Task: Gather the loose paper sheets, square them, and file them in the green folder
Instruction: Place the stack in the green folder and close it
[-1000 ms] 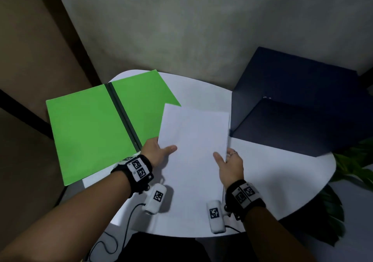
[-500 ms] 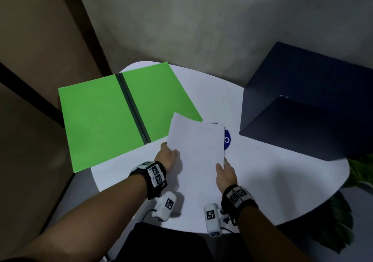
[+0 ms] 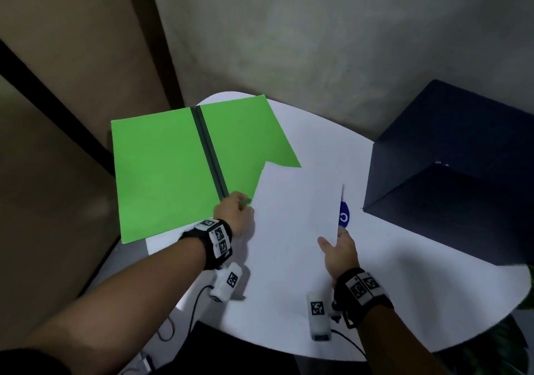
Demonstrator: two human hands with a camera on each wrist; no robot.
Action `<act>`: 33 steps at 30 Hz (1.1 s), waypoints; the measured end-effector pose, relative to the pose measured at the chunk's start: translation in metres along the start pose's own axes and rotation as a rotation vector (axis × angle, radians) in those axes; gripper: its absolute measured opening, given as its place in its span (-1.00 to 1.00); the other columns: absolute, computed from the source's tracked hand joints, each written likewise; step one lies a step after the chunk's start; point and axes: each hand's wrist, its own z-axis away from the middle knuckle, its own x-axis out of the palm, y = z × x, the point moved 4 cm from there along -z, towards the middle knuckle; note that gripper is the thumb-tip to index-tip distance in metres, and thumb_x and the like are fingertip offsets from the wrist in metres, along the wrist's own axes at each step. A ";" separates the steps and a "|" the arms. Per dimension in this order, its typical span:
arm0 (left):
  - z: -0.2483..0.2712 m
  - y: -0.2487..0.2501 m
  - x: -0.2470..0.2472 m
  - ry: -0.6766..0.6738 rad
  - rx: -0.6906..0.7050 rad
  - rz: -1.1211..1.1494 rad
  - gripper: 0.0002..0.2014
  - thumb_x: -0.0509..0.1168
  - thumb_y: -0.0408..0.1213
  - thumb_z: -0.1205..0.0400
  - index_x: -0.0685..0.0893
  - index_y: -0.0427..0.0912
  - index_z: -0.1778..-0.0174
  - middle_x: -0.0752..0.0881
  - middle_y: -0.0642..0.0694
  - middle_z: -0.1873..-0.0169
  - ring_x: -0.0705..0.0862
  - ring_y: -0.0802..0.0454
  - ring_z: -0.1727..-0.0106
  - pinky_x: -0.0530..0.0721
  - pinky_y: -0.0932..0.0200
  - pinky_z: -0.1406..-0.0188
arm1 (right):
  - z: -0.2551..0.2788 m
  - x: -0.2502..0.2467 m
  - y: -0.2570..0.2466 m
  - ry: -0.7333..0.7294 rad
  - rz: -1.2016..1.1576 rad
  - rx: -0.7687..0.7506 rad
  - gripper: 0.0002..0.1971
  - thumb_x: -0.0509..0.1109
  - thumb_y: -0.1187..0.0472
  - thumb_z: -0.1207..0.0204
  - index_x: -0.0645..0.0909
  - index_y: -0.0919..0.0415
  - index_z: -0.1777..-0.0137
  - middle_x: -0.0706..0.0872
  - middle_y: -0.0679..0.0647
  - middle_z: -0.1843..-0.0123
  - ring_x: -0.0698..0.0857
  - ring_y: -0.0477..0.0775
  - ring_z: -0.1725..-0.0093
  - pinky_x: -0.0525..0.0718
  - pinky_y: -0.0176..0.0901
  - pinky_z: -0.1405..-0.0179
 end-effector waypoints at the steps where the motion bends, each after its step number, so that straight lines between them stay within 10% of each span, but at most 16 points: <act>1: -0.007 -0.004 -0.019 0.096 0.004 -0.030 -0.61 0.36 -0.17 -0.61 0.51 -0.01 -0.36 0.68 -0.13 -0.28 0.65 -0.13 -0.22 0.60 -0.05 -0.30 | -0.003 -0.002 -0.008 0.017 0.022 -0.034 -0.61 0.35 0.40 -0.59 0.55 0.24 -0.41 0.73 0.10 -0.26 0.70 0.16 -0.23 0.60 0.05 -0.38; 7: -0.040 -0.084 -0.153 0.478 -0.464 -0.231 0.13 0.54 0.15 -0.38 -0.06 -0.06 -0.70 -0.01 -0.30 -0.70 0.00 -0.41 -0.68 0.10 -0.60 -0.50 | -0.008 -0.012 -0.062 0.040 0.022 -0.157 -0.71 0.36 0.39 -0.60 0.57 0.19 -0.29 0.75 -0.04 -0.10 0.73 0.03 -0.13 0.59 -0.13 -0.18; 11: -0.057 -0.111 -0.179 0.337 -0.619 -0.190 0.32 0.60 0.12 -0.33 -0.26 -0.17 -0.71 0.07 -0.41 -0.66 0.26 -0.46 -0.60 0.29 -0.42 -0.50 | -0.013 -0.003 -0.082 0.034 0.020 -0.186 -0.76 0.36 0.36 -0.63 0.48 0.06 -0.19 0.66 -0.22 0.02 0.70 0.02 -0.08 0.57 -0.13 -0.17; 20: -0.055 -0.103 -0.195 0.392 -0.218 -0.079 0.05 0.62 -0.48 -0.34 0.08 -0.11 -0.62 0.52 -0.39 -0.40 0.55 -0.38 -0.41 0.53 -0.17 -0.40 | -0.022 -0.002 -0.076 0.007 -0.012 -0.175 -0.83 0.38 0.37 -0.59 0.61 0.06 -0.02 0.79 -0.01 -0.02 0.77 0.10 0.00 0.70 0.07 -0.15; 33: -0.019 -0.019 -0.193 0.243 0.088 -0.354 -0.26 0.49 -0.34 -0.51 0.26 0.12 -0.52 0.71 -0.27 -0.22 0.69 -0.30 -0.19 0.68 -0.15 -0.21 | -0.015 -0.001 0.009 -0.002 -0.138 0.096 -0.70 0.35 0.42 -0.62 0.58 0.34 -0.34 0.73 0.30 -0.28 0.74 0.31 -0.17 0.66 0.24 -0.30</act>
